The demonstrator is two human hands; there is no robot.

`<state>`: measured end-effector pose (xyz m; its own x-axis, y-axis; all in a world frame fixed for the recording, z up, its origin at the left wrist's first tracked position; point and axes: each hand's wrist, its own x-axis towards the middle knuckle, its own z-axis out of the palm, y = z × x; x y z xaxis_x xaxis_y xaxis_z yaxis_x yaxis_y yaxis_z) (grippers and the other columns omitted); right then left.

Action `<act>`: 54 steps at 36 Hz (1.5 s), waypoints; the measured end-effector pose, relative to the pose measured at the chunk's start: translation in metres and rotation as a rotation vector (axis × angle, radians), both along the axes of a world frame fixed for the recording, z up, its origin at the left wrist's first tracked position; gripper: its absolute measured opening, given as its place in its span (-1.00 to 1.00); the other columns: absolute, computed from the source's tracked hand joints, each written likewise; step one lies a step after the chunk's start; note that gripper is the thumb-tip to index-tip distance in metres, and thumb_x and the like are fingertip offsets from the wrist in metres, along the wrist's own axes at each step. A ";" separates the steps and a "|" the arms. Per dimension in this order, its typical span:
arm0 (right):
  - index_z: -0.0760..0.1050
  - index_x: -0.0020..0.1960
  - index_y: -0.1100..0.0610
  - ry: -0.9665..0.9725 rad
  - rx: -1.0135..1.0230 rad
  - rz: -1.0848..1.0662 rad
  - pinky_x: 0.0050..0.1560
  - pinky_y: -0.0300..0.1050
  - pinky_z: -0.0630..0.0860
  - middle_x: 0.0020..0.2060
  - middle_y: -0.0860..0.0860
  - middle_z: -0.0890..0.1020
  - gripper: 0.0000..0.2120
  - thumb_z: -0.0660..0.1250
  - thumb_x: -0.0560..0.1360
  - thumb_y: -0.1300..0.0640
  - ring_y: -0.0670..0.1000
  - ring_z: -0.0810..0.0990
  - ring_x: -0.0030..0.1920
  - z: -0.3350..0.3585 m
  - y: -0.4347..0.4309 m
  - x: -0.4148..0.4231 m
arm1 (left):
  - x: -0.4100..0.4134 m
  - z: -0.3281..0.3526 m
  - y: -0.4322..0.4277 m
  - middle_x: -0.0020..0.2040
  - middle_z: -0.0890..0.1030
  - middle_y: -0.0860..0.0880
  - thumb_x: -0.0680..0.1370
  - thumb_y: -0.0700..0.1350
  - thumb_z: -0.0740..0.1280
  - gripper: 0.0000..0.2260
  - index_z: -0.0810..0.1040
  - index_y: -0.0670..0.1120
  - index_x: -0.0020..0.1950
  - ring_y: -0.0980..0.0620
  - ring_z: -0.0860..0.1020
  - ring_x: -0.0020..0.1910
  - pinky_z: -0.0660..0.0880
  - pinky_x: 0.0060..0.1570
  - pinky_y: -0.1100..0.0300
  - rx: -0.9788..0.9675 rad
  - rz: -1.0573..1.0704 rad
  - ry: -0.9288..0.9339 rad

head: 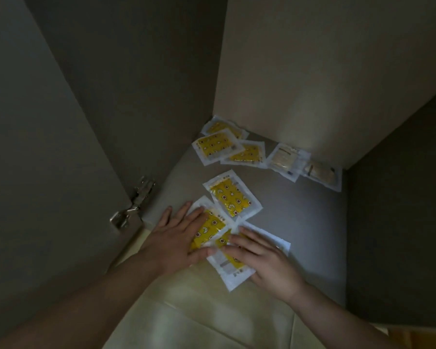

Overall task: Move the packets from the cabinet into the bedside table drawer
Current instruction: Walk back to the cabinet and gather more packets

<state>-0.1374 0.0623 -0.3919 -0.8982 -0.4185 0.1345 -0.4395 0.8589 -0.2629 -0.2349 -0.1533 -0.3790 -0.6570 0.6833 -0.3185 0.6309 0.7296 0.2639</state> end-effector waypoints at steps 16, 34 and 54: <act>0.51 0.14 0.32 0.412 -0.495 -0.446 -0.02 -0.58 0.31 -0.14 0.15 0.64 -0.68 0.18 0.46 0.19 0.01 0.49 -0.05 0.067 0.003 -0.031 | -0.016 0.012 -0.021 0.46 0.30 0.00 0.50 -0.25 0.31 -0.45 0.27 -0.02 0.47 0.03 0.32 0.42 0.09 0.37 0.34 0.299 0.082 0.000; -0.08 0.48 -0.28 -0.534 0.158 -0.471 0.41 0.32 -0.08 0.52 -0.07 -0.16 -0.13 0.28 0.32 -0.42 0.12 -0.23 0.51 0.037 -0.042 -0.079 | -0.007 0.016 -0.033 0.04 0.59 -0.01 0.60 -0.12 0.22 -0.70 0.46 -0.02 0.34 0.07 0.52 0.02 0.31 -0.11 0.35 0.690 0.548 -0.071; 0.52 0.10 -0.01 0.091 -0.063 -0.256 -0.24 -0.18 0.57 -0.11 -0.03 0.65 -0.60 0.16 0.29 0.08 0.11 0.63 -0.21 0.032 -0.062 -0.040 | 0.002 0.024 -0.042 0.10 0.63 -0.07 0.60 -0.07 0.24 -0.71 0.49 -0.03 0.32 0.00 0.56 0.12 0.35 -0.03 0.29 0.663 0.628 -0.236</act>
